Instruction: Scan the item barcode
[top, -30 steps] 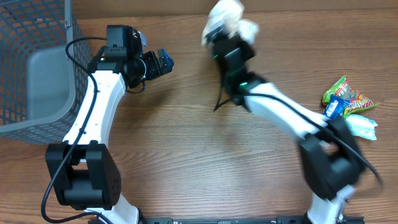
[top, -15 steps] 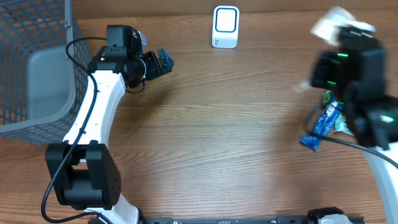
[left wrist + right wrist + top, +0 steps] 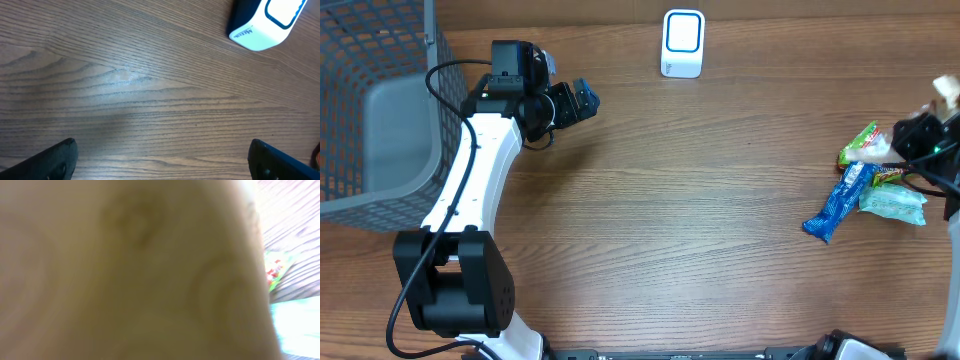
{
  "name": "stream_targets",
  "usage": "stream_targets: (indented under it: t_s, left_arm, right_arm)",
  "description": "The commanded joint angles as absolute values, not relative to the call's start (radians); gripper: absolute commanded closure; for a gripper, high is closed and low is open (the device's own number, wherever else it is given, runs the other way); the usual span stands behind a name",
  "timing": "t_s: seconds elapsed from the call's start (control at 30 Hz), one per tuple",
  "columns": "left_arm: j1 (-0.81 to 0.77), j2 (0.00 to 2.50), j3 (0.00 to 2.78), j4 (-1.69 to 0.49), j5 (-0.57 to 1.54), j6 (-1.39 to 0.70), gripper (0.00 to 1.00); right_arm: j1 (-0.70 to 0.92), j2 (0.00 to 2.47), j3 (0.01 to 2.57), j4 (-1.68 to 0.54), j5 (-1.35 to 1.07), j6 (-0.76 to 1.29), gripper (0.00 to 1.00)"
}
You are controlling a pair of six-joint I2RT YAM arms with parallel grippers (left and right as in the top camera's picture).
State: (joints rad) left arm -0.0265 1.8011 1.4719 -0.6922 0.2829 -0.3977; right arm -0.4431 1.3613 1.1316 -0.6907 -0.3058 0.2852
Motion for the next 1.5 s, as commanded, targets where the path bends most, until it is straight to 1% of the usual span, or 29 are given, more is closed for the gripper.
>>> stream_targets:
  t_s: [0.0, 0.03, 0.1, 0.13, 0.2, 0.27, 0.37, 0.4, 0.5, 0.7, 0.93, 1.07, 1.2, 1.37, 1.47]
  left_arm:
    - [-0.033, 1.799, 1.468, -0.692, 0.278, -0.397, 0.0]
    - [-0.033, 1.799, 1.468, -0.692, 0.278, -0.397, 0.0]
    - [-0.033, 1.799, 1.468, -0.692, 0.278, -0.397, 0.0]
    - [-0.033, 1.799, 1.468, -0.692, 0.278, -0.397, 0.0]
    - [-0.033, 1.799, 1.468, -0.692, 0.278, -0.397, 0.0]
    - [-0.033, 1.799, 1.468, -0.692, 0.278, -0.397, 0.0]
    - [-0.033, 1.799, 1.468, -0.692, 0.278, -0.397, 0.0]
    - [-0.033, 1.799, 1.468, -0.692, 0.278, -0.397, 0.0]
    - [-0.033, 1.799, 1.468, -0.692, 0.278, -0.397, 0.0]
    - [-0.033, 1.799, 1.468, -0.692, 0.278, -0.397, 0.0]
    - [-0.033, 1.799, 1.468, -0.692, 0.278, -0.397, 0.0]
    - [-0.033, 1.799, 1.468, -0.692, 0.278, -0.397, 0.0]
    - [-0.033, 1.799, 1.468, -0.692, 0.278, -0.397, 0.0]
    - [-0.033, 1.799, 1.468, -0.692, 0.278, -0.397, 0.0]
    - [-0.033, 1.799, 1.468, -0.692, 0.278, -0.397, 0.0]
  right_arm:
    - [-0.479, 1.41, 1.112, -0.662, -0.485, 0.234, 0.96]
    - [-0.486, 1.427, 1.112, -0.662, -0.492, 0.233, 0.96]
    - [-0.494, 1.447, 1.112, -0.666, -0.501, 0.231, 0.87]
    - [-0.495, 1.449, 1.112, -0.669, -0.503, 0.231, 0.8]
    - [-0.495, 1.446, 1.112, -0.675, -0.504, 0.231, 0.77]
    - [-0.495, 1.438, 1.113, -0.676, -0.521, 0.231, 0.67]
    - [-0.495, 1.411, 1.119, -0.688, -0.526, 0.229, 0.46]
    - [-0.495, 1.397, 1.124, -0.698, -0.526, 0.227, 0.41]
    - [-0.495, 1.358, 1.148, -0.727, -0.525, 0.227, 0.32]
    - [-0.495, 1.243, 1.221, -0.818, -0.525, 0.203, 0.29]
    - [-0.492, 1.093, 1.279, -0.927, -0.526, 0.174, 0.22]
    - [-0.456, 1.055, 1.279, -0.957, -0.526, 0.172, 0.21]
    - [-0.404, 1.044, 1.298, -1.023, -0.533, 0.123, 0.23]
    - [-0.372, 1.018, 1.394, -1.15, -0.534, 0.121, 0.21]
    - [-0.363, 0.989, 1.472, -1.264, -0.537, 0.066, 0.2]
